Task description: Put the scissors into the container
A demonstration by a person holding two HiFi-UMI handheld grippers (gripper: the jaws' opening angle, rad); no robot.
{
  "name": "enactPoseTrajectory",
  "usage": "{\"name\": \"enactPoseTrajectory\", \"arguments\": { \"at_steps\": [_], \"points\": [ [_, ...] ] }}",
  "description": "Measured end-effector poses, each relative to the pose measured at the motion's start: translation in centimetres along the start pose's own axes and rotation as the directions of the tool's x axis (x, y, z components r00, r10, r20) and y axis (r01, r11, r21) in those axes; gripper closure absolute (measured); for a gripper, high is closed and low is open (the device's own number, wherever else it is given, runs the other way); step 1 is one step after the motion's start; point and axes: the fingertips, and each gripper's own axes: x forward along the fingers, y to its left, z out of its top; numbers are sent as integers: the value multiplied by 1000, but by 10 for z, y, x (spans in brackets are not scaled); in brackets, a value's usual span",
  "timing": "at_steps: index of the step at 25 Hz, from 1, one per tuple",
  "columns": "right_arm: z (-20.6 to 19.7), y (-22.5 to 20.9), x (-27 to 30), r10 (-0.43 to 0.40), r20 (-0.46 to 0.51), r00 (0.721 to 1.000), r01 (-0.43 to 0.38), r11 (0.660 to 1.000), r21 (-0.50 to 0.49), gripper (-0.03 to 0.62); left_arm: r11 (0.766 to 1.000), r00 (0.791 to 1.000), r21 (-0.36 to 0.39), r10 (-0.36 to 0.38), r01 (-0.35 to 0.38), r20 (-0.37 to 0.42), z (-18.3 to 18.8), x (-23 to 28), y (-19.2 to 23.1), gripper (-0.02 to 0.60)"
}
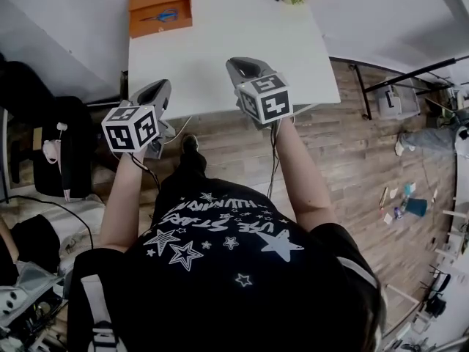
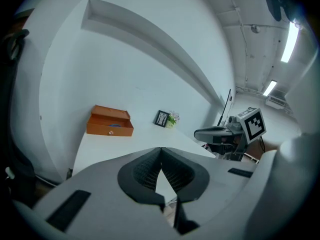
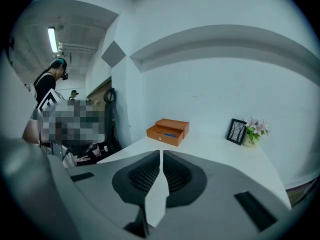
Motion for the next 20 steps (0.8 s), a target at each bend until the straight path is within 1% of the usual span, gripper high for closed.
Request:
{"name": "enactPoseTrajectory", "arguments": {
  "at_steps": [8,14,20],
  "points": [
    [-30,9,-46,-23,0,1000,23,999,49,539,999,999,12,-33,33,-19,-28,-20,-37,563],
    [-54,16,-70,-40,-14,999,41,997,69,539,999,998,15,-45,46,-39,-47,-31,-56,563],
    [-67,21,-83,-41,-18,999,43,996,82,540,999,997,14,-51,52,-50,-61,-36,-67,563]
  ]
}}
